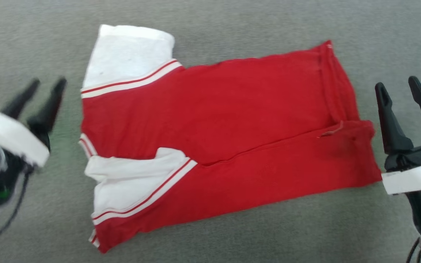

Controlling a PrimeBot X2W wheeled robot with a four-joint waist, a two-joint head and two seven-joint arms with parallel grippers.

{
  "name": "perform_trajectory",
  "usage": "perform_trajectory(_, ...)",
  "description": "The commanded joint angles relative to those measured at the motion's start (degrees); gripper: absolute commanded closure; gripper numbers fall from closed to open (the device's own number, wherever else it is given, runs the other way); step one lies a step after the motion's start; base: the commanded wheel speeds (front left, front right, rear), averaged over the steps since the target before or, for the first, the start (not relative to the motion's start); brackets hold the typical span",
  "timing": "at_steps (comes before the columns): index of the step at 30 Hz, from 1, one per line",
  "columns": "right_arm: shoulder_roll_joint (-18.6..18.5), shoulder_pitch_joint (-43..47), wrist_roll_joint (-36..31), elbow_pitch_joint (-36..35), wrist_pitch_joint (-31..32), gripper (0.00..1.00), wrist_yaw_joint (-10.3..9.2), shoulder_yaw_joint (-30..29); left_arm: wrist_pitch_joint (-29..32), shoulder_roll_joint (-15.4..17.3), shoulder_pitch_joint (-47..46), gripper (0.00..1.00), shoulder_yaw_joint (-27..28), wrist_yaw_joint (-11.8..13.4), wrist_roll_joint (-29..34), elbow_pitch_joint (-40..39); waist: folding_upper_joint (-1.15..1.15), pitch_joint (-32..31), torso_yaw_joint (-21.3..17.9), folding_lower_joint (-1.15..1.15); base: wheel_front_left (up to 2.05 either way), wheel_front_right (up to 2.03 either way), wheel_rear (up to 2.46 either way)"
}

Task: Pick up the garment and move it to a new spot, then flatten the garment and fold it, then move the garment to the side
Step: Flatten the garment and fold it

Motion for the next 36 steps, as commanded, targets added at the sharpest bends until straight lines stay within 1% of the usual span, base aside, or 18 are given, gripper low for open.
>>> perform_trajectory(1,0.79,-0.74,0.00,1.02,-1.81,0.00,-0.02,0.45,0.22,-1.15,-3.07,0.00,0.44,0.03,1.25,2.83,0.00,0.29,-2.08,0.00,0.00,0.00,0.00)
perform_trajectory(3,1.38,-1.32,0.20,2.04,-3.32,0.00,-0.02,1.22,2.10,-1.94,-7.42,0.00,0.06,-0.63,2.58,6.67,0.00,0.58,-3.61,0.00,0.00,0.00,0.00)
perform_trajectory(7,1.96,-1.74,0.88,4.00,-4.98,0.00,-0.02,2.53,9.93,-3.32,-16.28,0.00,-2.53,-2.87,5.69,14.60,0.00,1.21,-6.47,0.00,0.00,0.00,0.00)
perform_trajectory(9,2.22,-2.16,1.45,4.83,-5.63,0.00,-0.02,3.01,15.38,-4.60,-20.30,0.00,-3.69,-4.11,5.00,18.67,0.00,1.49,-7.74,0.00,0.00,0.00,0.00)
perform_trajectory(11,2.20,-2.45,1.89,5.24,-6.12,0.00,-0.02,3.75,21.52,-4.99,-24.15,0.00,-5.85,-5.34,6.29,22.33,0.00,1.83,-8.84,0.00,0.00,0.00,0.00)
perform_trajectory(14,2.28,-2.48,2.59,6.19,-6.26,0.00,-0.02,4.69,30.79,-6.18,-28.86,0.00,-8.28,-6.52,6.43,27.31,0.00,2.28,-10.23,0.00,0.00,0.00,0.00)
perform_trajectory(16,2.29,-2.81,3.02,6.49,-6.33,0.00,-0.02,5.31,35.80,-6.32,-31.93,0.00,-9.35,-6.89,6.84,30.25,0.00,2.80,-11.15,0.00,0.00,0.00,0.00)
perform_trajectory(18,2.37,-2.96,3.41,6.77,-6.29,0.00,-0.02,6.07,41.23,-7.07,-33.53,0.00,-10.11,-6.42,5.67,33.14,0.00,3.27,-11.99,0.00,0.00,0.00,0.00)
perform_trajectory(20,2.28,-3.18,3.76,7.07,-6.36,0.00,-0.02,6.62,46.16,-7.13,-35.78,0.00,-11.58,-6.68,6.42,34.73,0.00,3.90,-12.71,0.00,0.00,0.00,0.00)
perform_trajectory(21,2.28,-3.18,3.76,7.07,-6.36,0.00,-0.02,6.62,46.16,-7.13,-35.78,0.00,-11.58,-6.68,6.42,34.73,0.00,3.90,-12.71,0.00,0.00,0.00,0.00)
perform_trajectory(23,2.23,-3.78,4.04,7.26,-6.41,0.00,-0.02,7.22,49.28,-7.03,-38.00,0.00,-12.19,-5.91,7.08,36.45,0.00,4.70,-13.40,0.00,0.00,0.00,0.00)
perform_trajectory(26,2.27,-4.14,4.36,7.70,-6.59,0.00,-0.02,8.10,52.45,-7.43,-39.70,0.00,-12.98,-5.76,7.49,38.47,0.00,5.83,-14.18,0.00,0.00,0.00,0.00)
perform_trajectory(28,2.33,-4.38,4.58,8.06,-6.77,0.00,-0.02,8.39,52.97,-7.48,-41.14,0.00,-13.06,-6.25,7.99,39.43,0.00,6.49,-14.51,0.00,0.00,0.00,0.00)
perform_trajectory(30,2.34,-4.68,4.65,8.32,-7.02,0.00,-0.02,8.56,53.85,-8.06,-41.34,0.00,-12.86,-6.80,7.05,40.30,0.00,6.93,-14.68,0.00,0.00,0.00,0.00)
perform_trajectory(33,2.33,-4.97,4.92,8.66,-7.20,0.00,-0.02,8.91,56.99,-8.99,-40.78,0.00,-13.42,-8.01,5.67,41.16,0.00,7.29,-14.64,0.00,0.00,0.00,0.00)
perform_trajectory(34,2.30,-5.20,5.01,8.77,-7.09,0.00,-0.02,9.10,57.66,-9.16,-40.75,0.18,-13.40,-8.25,5.33,41.32,0.00,7.45,-14.59,0.00,0.00,0.00,0.00)
perform_trajectory(35,2.24,-5.39,5.04,8.81,-6.99,0.00,-0.02,9.28,58.30,-9.47,-40.78,0.52,-13.31,-8.51,4.86,41.40,0.00,7.57,-14.53,0.00,0.00,0.00,0.00)
perform_trajectory(36,2.15,-5.58,5.06,8.84,-6.85,0.00,-0.02,9.49,58.83,-9.90,-40.82,0.75,-13.21,-8.78,4.35,41.35,0.00,7.68,-14.41,0.00,0.00,0.00,0.00)
